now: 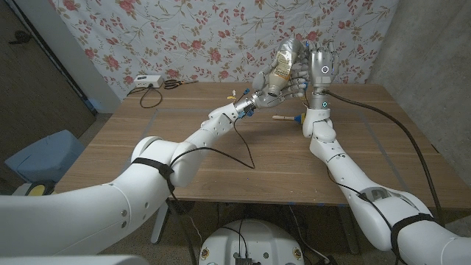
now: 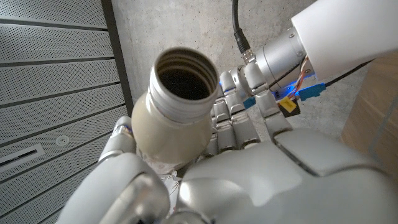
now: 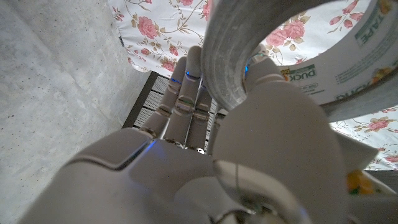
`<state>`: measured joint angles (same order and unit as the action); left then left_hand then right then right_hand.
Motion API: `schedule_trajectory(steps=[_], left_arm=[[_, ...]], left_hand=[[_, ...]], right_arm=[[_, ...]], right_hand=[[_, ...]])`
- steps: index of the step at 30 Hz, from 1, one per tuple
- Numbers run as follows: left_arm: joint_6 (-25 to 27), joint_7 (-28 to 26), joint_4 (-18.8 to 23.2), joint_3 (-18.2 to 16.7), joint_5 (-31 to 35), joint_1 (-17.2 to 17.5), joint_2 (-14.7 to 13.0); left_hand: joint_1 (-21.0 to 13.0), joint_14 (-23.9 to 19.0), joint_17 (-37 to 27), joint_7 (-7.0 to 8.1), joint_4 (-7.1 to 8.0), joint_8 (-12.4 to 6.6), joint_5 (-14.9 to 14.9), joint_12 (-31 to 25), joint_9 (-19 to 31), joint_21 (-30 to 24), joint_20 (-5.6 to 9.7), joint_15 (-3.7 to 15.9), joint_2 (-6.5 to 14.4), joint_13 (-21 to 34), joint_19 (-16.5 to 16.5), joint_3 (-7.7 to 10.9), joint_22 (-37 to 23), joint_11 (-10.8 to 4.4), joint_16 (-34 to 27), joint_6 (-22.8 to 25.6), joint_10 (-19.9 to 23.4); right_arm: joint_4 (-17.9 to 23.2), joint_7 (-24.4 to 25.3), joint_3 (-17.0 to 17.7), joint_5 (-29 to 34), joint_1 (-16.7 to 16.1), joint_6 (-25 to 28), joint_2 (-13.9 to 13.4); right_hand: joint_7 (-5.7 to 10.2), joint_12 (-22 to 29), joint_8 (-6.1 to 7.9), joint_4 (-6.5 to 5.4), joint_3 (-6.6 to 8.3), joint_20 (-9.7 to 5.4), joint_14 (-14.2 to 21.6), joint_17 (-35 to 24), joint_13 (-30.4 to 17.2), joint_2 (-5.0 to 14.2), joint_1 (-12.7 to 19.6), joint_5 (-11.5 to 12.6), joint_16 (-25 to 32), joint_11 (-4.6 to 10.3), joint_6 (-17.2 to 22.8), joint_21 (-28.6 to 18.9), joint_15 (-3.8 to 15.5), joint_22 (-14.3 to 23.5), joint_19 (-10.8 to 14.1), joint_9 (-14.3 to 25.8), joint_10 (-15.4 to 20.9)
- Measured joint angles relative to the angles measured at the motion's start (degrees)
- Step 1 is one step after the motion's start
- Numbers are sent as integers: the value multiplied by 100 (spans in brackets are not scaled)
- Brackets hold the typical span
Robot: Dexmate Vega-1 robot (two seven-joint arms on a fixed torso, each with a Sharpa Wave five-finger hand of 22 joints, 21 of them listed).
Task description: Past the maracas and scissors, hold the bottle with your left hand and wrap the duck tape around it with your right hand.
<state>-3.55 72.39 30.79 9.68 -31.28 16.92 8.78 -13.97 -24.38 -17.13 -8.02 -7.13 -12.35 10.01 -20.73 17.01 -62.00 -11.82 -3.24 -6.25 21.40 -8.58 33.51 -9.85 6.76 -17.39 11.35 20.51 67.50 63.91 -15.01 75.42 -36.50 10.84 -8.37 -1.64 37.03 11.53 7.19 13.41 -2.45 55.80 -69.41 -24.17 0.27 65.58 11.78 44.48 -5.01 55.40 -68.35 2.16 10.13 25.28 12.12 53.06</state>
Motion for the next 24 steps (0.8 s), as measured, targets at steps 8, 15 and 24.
schedule_trajectory(steps=[8,15,24], left_arm=[[-159,-109,344,146,-41,156,-144],[-428,-335,729,327,20,344,-341],[-889,-1354,1937,701,418,888,-849]], left_hand=[[-294,1460,406,137,-151,201,63,800,-480,1063,-39,-362,-208,-248,1043,-357,-17,187,567,-1418,-1333],[-540,2738,532,312,-111,223,179,1033,-610,1926,-38,-692,-182,-488,1798,-686,-31,439,681,-2122,-2780],[-627,3421,526,343,50,195,330,1010,-637,2887,-35,-834,-95,-598,1844,-1057,-97,512,680,-2129,-3041]], right_arm=[[47,0,56,15,-4,3,25],[184,2,28,-61,-23,96,-12],[425,5,-146,-318,-84,360,-210]], right_hand=[[0,-5,0,0,0,-9,0,3,0,0,0,15,-18,0,0,0,0,0,-16,0,0],[0,-28,0,0,0,-18,1,-1,0,0,0,14,-19,0,0,0,-1,1,-26,0,0],[0,-34,0,0,0,-27,10,-7,0,0,0,14,-42,11,0,1,-10,1,-36,0,11]])
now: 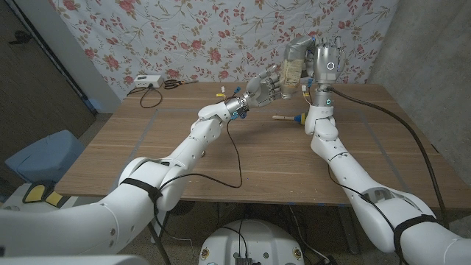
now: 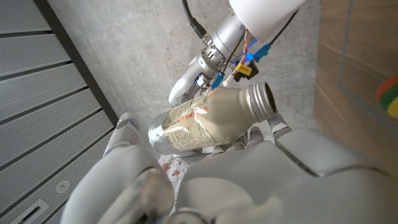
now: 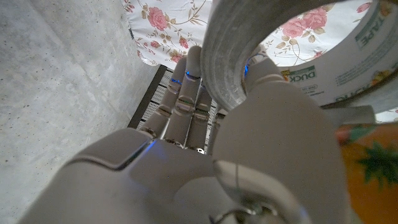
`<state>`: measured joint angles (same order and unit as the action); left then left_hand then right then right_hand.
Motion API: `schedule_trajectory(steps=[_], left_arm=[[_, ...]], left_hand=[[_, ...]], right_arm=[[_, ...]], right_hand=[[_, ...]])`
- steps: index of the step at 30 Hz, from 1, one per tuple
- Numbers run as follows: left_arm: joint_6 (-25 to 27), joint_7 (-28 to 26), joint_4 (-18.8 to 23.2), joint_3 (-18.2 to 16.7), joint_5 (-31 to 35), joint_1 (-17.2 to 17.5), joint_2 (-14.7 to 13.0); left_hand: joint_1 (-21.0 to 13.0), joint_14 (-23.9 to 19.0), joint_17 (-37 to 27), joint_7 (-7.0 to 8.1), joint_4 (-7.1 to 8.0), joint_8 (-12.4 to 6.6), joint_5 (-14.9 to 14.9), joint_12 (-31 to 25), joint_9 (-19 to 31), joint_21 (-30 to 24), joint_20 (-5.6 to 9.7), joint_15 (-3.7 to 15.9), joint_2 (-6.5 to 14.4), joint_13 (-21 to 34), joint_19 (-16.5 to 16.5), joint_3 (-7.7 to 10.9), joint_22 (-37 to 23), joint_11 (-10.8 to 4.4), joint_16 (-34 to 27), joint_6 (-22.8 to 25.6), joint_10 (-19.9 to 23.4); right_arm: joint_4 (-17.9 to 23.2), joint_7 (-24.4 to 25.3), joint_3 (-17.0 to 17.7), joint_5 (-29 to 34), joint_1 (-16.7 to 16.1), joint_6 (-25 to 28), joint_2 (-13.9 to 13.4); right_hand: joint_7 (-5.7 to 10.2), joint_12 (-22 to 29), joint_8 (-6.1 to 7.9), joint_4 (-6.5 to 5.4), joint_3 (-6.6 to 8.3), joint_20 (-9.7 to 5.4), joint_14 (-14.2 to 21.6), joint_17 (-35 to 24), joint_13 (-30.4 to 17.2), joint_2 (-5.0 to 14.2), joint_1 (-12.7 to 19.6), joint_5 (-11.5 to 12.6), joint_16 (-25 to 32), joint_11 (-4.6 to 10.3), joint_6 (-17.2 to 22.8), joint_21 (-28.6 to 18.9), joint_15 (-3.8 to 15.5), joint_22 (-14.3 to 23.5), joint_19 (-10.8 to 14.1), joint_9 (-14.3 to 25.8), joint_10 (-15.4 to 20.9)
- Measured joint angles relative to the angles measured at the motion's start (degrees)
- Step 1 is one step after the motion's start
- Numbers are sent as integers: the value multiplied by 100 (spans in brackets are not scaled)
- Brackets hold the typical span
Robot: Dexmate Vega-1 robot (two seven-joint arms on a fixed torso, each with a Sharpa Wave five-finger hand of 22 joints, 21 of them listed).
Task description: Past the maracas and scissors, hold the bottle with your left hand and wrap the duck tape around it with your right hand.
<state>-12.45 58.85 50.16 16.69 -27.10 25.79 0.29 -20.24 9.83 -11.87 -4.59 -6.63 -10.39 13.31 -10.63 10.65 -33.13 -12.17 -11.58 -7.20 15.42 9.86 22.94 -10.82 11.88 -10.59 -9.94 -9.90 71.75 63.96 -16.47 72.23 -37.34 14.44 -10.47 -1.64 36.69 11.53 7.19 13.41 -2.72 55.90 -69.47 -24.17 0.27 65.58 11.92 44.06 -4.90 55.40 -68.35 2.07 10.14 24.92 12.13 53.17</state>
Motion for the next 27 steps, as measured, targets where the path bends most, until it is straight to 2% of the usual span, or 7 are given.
schedule_trajectory(steps=[4,8,10,13,17,23,27], left_arm=[[-121,-462,474,153,189,206,-219],[-281,-1353,1167,375,579,504,-555],[-293,-1464,1371,444,633,586,-657],[-362,-2260,1806,593,1038,756,-898],[-366,-2868,2208,741,1399,891,-1142],[-300,-3955,2840,992,2133,1074,-1574],[-210,-4347,3142,1106,2442,1143,-1794]], left_hand=[[-53,0,0,30,32,-1,53,0,13,264,0,0,53,-39,0,-127,-12,0,0,31,0],[-75,0,0,30,38,0,101,0,17,370,0,0,75,-54,0,-180,-26,0,0,31,0],[-75,0,0,30,38,0,101,0,17,393,0,0,75,-53,0,-180,-26,0,0,31,0],[-75,0,0,53,52,0,101,0,17,413,0,0,75,-53,-1,-215,-26,0,-1,8,0],[-105,0,0,62,48,-21,131,-42,17,475,0,0,106,-80,-1,-238,-40,0,-1,1,0],[-108,-1,1,82,62,-21,152,-42,17,526,0,1,108,-80,-1,-252,-52,0,-1,21,1],[-128,-1,1,133,62,-42,180,-42,16,541,0,1,128,-80,-1,-299,-52,-1,-1,10,1]], right_arm=[[141,2,-90,-134,-59,122,-117],[257,3,-174,-238,-102,207,-215],[277,4,-193,-303,-108,259,-237],[389,1,-321,-455,-136,374,-366],[574,-67,-510,-619,-167,550,-560],[938,-423,-830,-857,-244,882,-903],[1231,-797,-1031,-963,-309,1152,-1130]], right_hand=[[0,0,0,0,0,0,0,-5,0,0,0,-1,0,0,0,-16,0,0,0,0,1],[0,-6,0,0,0,6,0,-5,0,0,0,-12,0,1,0,-36,0,0,-5,0,1],[0,-11,0,0,0,6,1,-4,0,0,0,-16,0,1,0,-37,-1,0,-5,0,1],[0,-15,0,0,0,6,8,-1,0,0,0,-18,0,1,0,-37,-8,0,-5,0,1],[0,-22,0,0,0,6,10,-1,0,0,0,-23,0,1,0,-37,-10,0,-5,0,1],[0,-9,0,0,0,6,10,-1,0,0,0,1,-21,1,0,-37,-10,1,-5,0,2],[0,-8,0,0,0,7,10,-2,0,0,0,1,-21,2,0,-37,-10,1,-6,0,2]])
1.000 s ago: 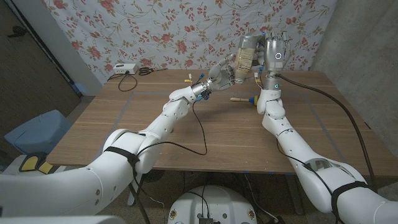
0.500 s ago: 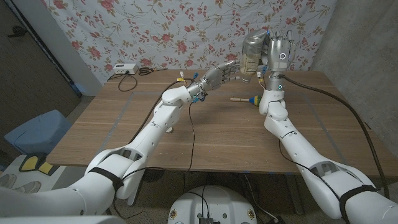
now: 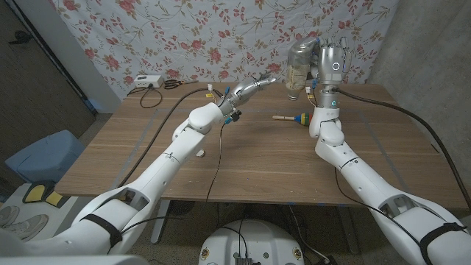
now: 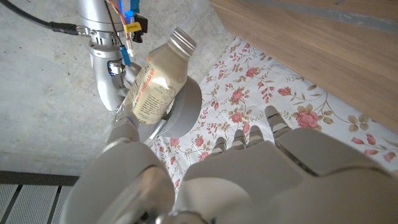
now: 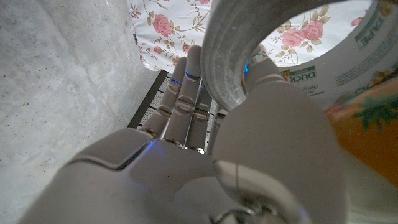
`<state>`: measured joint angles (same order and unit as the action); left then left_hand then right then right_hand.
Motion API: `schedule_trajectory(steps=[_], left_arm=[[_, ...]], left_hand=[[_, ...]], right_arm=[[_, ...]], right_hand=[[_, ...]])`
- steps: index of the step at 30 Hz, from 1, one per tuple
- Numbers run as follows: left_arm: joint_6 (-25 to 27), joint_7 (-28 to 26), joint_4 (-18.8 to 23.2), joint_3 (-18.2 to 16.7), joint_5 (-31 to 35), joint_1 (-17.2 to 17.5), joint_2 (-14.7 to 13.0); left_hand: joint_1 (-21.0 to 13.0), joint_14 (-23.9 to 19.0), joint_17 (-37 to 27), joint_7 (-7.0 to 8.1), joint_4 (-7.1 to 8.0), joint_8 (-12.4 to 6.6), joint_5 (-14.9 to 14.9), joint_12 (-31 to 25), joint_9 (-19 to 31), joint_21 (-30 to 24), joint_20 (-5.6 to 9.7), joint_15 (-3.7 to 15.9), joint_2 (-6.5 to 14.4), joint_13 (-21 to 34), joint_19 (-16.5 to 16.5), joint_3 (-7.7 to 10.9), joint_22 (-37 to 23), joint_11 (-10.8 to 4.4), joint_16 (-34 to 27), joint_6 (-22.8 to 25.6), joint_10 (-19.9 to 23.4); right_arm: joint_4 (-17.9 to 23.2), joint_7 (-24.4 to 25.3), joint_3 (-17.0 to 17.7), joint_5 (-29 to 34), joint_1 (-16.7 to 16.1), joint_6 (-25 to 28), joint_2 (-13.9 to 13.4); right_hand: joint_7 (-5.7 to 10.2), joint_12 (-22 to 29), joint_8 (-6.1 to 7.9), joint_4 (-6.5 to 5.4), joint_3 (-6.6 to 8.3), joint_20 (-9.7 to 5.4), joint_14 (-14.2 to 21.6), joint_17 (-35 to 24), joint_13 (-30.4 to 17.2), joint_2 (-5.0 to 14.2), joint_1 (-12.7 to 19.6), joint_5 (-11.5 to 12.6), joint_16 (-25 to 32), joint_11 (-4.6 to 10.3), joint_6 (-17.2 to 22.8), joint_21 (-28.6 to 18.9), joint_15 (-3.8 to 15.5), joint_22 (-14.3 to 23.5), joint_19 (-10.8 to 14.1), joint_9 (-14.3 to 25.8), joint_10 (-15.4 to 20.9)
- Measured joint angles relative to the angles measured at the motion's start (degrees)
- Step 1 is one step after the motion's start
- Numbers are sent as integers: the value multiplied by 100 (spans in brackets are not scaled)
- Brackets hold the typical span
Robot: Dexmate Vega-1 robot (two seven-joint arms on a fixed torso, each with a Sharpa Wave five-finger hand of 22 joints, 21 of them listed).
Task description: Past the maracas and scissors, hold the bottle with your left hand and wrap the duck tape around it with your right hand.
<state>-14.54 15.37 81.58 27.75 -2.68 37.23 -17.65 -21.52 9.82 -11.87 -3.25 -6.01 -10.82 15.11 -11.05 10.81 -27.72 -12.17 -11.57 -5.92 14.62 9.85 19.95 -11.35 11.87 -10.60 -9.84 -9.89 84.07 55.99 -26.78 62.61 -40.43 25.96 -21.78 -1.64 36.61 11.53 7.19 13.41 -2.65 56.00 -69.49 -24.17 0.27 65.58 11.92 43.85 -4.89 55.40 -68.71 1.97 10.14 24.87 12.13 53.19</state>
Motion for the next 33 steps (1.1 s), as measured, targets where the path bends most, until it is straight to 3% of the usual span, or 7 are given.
schedule_trajectory(steps=[4,13,23,33], left_arm=[[197,-512,329,121,445,61,-253],[621,-1026,932,282,1067,122,-734],[1077,-1190,1502,314,1491,170,-1205],[1395,-1150,1937,278,1672,220,-1594]], left_hand=[[-1,21,0,0,0,0,0,-40,0,43,0,-21,-1,0,0,0,0,0,0,0,0],[-31,21,0,-1,-8,0,35,-41,0,88,0,-21,-30,0,0,-55,1,0,0,0,0],[-53,20,0,44,1,0,67,-53,-1,124,0,-20,-53,1,0,-112,-28,0,0,0,0],[-53,20,0,51,8,0,114,-62,-1,133,0,-20,-53,1,-1,-165,-28,0,-26,10,0]], right_arm=[[297,-472,-168,-67,-69,300,-210],[1006,-1710,-474,-108,-237,820,-660],[1879,-3347,-695,-169,-334,1239,-1185],[2300,-4780,-778,-326,-273,1429,-1549]], right_hand=[[0,0,0,0,0,3,0,-1,0,0,0,0,0,6,0,0,0,0,-3,4,6],[0,0,0,0,0,3,1,-4,0,0,0,-1,-21,6,0,0,-1,0,-65,5,6],[0,-1,0,0,0,3,1,0,0,0,0,-13,-21,6,0,0,-1,0,-65,5,6],[0,-9,0,0,0,31,11,-22,0,0,0,-29,-21,6,0,-52,-11,0,-93,6,6]])
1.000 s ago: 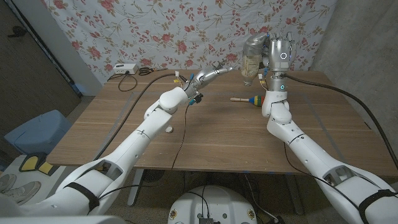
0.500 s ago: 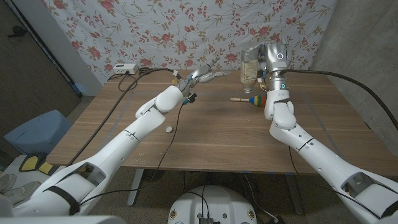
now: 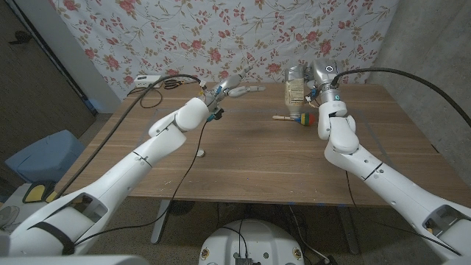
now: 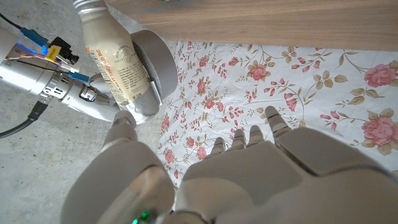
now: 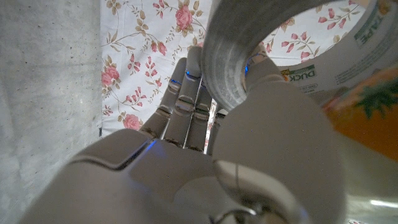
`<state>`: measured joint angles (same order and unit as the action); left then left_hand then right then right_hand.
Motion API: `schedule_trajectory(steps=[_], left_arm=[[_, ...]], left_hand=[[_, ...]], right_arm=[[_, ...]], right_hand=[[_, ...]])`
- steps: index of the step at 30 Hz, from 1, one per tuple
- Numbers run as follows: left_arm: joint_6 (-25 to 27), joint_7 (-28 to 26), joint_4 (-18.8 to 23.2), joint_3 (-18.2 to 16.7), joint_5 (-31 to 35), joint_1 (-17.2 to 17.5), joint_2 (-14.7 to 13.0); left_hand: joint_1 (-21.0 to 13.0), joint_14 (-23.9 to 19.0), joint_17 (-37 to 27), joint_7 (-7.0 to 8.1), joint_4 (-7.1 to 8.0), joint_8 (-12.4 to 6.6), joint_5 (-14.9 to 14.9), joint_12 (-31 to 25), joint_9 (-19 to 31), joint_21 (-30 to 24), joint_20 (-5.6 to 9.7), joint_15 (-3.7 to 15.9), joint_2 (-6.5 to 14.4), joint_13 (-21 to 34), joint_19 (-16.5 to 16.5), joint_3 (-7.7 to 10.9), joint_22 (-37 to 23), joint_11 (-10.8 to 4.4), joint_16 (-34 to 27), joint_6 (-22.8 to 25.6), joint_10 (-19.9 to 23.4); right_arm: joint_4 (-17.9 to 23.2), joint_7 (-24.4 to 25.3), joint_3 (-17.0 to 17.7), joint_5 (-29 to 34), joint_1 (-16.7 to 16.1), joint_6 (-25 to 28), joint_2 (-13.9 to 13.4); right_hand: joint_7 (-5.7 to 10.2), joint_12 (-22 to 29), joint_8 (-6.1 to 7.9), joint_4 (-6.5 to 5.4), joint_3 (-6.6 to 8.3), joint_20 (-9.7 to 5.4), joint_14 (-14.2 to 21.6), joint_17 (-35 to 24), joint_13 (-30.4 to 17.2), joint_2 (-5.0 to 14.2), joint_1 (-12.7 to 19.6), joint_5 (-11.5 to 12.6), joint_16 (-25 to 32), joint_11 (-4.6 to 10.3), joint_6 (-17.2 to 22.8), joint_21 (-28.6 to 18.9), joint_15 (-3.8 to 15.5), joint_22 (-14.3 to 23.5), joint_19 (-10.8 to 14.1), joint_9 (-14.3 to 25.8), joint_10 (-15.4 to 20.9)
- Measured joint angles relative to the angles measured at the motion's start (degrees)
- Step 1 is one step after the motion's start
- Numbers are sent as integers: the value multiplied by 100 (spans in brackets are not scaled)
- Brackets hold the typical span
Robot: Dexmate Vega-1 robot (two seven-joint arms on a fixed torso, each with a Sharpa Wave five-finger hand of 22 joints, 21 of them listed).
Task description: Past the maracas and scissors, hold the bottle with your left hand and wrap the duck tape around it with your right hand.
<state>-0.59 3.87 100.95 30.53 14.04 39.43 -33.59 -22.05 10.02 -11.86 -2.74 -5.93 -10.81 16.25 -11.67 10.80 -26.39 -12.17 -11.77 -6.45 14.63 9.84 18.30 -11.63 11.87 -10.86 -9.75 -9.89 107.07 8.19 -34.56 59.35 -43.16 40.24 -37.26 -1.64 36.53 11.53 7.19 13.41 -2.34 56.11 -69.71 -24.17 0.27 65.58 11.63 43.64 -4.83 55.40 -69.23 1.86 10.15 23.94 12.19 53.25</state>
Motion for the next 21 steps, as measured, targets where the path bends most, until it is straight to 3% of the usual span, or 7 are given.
schedule_trajectory(steps=[21], left_arm=[[446,244,499,-149,58,67,-492]], left_hand=[[-30,0,0,-2,24,0,69,-21,0,56,0,0,-30,-27,0,-71,1,0,0,1,0]], right_arm=[[419,-2650,-183,-363,468,-65,-792]], right_hand=[[0,-10,0,0,0,-19,-24,-7,0,0,0,29,0,0,0,-1,24,0,-66,1,0]])
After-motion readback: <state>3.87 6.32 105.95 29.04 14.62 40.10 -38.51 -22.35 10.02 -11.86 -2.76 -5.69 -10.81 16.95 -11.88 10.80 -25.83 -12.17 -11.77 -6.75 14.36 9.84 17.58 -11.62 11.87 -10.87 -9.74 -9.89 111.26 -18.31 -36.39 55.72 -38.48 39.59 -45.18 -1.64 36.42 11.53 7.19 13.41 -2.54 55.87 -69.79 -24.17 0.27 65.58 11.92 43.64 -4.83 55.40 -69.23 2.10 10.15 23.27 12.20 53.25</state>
